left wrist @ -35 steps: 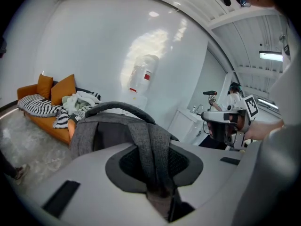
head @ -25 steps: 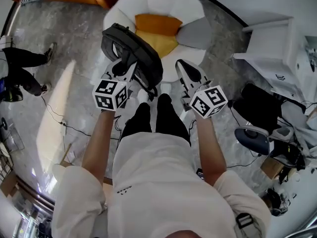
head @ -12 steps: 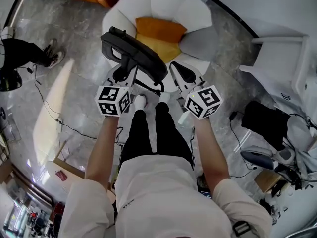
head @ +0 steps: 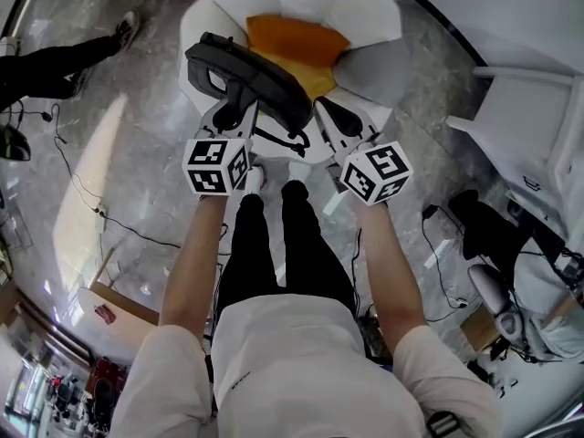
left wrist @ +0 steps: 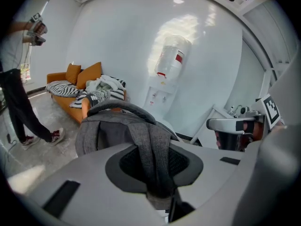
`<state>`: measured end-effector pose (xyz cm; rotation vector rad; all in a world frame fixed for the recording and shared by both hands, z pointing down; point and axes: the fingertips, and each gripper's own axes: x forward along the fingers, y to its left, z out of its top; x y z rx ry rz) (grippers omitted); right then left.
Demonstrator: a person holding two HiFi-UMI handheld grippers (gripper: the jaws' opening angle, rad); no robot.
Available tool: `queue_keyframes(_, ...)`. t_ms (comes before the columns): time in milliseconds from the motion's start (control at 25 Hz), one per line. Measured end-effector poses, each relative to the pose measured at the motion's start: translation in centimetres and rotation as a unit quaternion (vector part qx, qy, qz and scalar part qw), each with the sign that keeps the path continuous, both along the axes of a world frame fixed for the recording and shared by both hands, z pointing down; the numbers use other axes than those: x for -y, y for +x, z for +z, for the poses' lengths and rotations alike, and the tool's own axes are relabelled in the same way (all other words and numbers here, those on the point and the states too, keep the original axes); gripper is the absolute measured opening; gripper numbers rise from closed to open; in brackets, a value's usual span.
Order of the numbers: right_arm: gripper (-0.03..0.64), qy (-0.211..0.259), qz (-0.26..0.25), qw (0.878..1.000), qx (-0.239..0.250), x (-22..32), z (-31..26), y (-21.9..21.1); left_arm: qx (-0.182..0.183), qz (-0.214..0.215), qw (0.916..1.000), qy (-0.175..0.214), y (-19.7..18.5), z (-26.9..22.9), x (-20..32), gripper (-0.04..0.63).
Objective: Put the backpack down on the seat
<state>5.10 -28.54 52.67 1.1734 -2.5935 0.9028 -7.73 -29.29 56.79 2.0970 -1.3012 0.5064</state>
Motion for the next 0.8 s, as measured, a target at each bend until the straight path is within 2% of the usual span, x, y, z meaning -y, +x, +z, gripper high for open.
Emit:
queue_keyframes(360,0.025,-0.021,-0.002,1.000,-0.002,-0.1,5.0,-0.2,0.012,-0.028,0.9993,-0.021,0.4,5.6,0.4,0.097)
queue_keyframes(800,0.026,-0.025,-0.003,1.000,-0.014,0.6,10.0,-0.3,0.033,-0.056,0.9976,-0.023,0.7,10.2,1.2,0.097)
